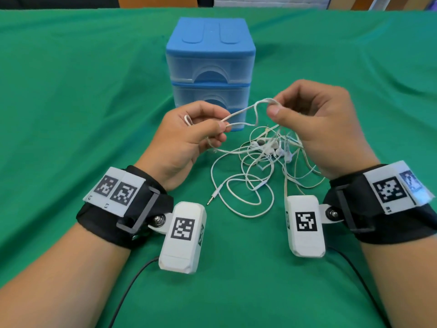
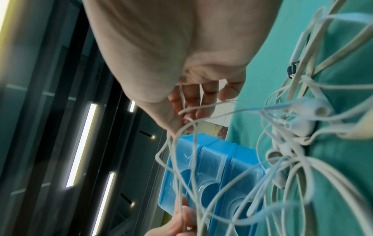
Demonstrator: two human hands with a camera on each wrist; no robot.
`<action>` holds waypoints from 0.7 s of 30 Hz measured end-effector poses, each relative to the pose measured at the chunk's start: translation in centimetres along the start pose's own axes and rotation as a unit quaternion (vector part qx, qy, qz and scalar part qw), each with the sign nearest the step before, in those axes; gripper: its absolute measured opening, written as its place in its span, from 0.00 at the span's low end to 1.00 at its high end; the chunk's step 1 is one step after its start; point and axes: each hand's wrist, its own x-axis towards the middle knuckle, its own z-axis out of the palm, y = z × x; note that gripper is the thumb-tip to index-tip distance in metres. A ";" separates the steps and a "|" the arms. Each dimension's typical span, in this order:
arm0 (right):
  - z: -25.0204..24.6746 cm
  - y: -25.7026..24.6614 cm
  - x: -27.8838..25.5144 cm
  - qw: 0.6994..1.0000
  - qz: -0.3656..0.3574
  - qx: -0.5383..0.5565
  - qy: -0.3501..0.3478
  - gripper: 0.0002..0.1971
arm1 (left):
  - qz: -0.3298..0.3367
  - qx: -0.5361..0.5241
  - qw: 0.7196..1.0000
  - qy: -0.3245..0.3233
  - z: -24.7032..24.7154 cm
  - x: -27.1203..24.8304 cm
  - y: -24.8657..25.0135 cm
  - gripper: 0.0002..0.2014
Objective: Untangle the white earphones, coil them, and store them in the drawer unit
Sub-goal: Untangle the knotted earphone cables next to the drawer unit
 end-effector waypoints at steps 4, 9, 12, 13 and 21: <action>-0.5 0.1 0.2 0.995 0.033 0.038 0.091 0.03 | -0.001 -0.023 0.999 0.028 -0.2 0.1 0.1 0.09; -0.8 0.3 0.4 0.986 0.058 0.047 0.148 0.04 | 0.013 -0.044 0.997 0.061 -0.3 0.2 0.2 0.08; -1.2 0.6 0.6 0.984 0.062 0.044 0.162 0.06 | 0.007 -0.059 0.997 0.048 -0.4 0.1 0.3 0.07; -1.3 0.5 0.6 0.985 0.063 0.042 0.156 0.09 | 0.002 -0.065 0.997 0.037 -0.3 0.1 0.3 0.07; -0.7 -1.0 0.2 0.996 0.024 0.075 -0.040 0.30 | -0.012 -0.102 0.993 -0.056 -0.4 -0.3 0.7 0.15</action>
